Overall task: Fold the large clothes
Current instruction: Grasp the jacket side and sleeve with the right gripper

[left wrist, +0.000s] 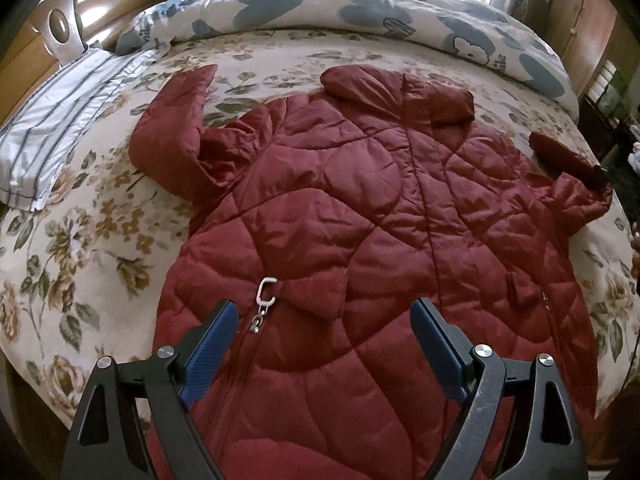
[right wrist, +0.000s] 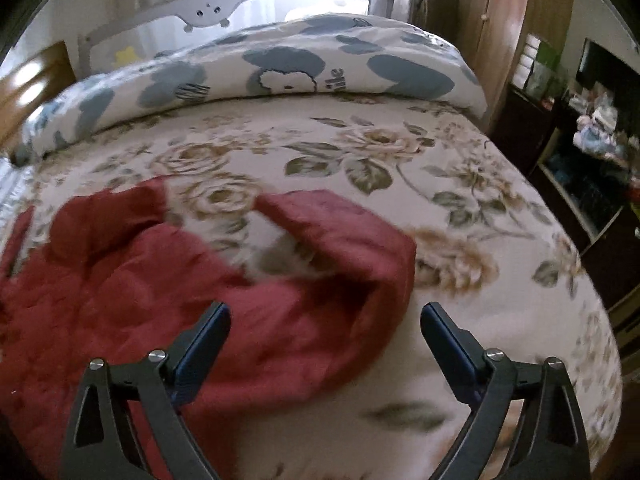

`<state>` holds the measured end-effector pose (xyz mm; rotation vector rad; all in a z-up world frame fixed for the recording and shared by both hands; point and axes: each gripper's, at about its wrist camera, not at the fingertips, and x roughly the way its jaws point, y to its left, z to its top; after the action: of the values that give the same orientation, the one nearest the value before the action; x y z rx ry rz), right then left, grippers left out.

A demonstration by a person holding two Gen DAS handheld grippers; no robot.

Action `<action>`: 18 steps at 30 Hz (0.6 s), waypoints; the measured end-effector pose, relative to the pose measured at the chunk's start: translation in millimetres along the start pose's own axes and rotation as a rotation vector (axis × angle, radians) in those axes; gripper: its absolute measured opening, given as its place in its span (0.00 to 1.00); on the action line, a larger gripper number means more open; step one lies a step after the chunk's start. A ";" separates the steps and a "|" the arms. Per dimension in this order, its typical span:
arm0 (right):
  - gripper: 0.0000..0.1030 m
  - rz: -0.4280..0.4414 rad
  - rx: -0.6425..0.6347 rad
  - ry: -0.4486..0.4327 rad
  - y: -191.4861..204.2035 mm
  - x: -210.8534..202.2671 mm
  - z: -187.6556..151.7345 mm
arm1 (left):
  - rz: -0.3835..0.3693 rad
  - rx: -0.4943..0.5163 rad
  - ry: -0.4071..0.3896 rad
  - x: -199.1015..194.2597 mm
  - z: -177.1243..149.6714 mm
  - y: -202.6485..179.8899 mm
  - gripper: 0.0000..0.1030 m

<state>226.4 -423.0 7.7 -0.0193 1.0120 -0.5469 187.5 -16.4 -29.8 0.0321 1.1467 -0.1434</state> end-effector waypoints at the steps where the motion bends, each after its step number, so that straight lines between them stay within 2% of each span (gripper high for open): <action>1: 0.88 -0.019 -0.010 0.013 -1.0 11.8 6.6 | 0.000 0.000 0.002 3.5 3.1 -0.6 0.86; 4: 0.79 -0.059 -0.031 0.064 -2.5 40.7 14.1 | 0.004 0.000 0.007 12.2 9.3 -1.5 0.86; 7: 0.67 -0.042 -0.017 0.105 -7.2 60.0 15.9 | 0.004 -0.004 0.012 20.6 13.4 -1.2 0.86; 10: 0.42 0.011 0.018 0.109 -10.5 64.5 12.6 | 0.005 -0.009 0.025 28.6 14.2 -1.7 0.86; 12: 0.34 0.049 0.040 0.095 -11.8 58.6 10.2 | 0.004 -0.011 0.029 33.3 14.6 -2.6 0.86; 15: 0.28 0.126 0.069 0.068 -8.1 44.0 8.1 | -0.008 -0.019 0.037 39.0 13.2 -2.4 0.86; 18: 0.26 0.245 0.084 0.028 7.1 17.4 3.7 | -0.028 -0.030 0.042 42.4 12.3 -0.9 0.86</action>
<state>239.5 -425.5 -6.0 0.1853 1.0007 -0.3656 215.6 -22.6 -63.2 -0.0080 1.1912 -0.1510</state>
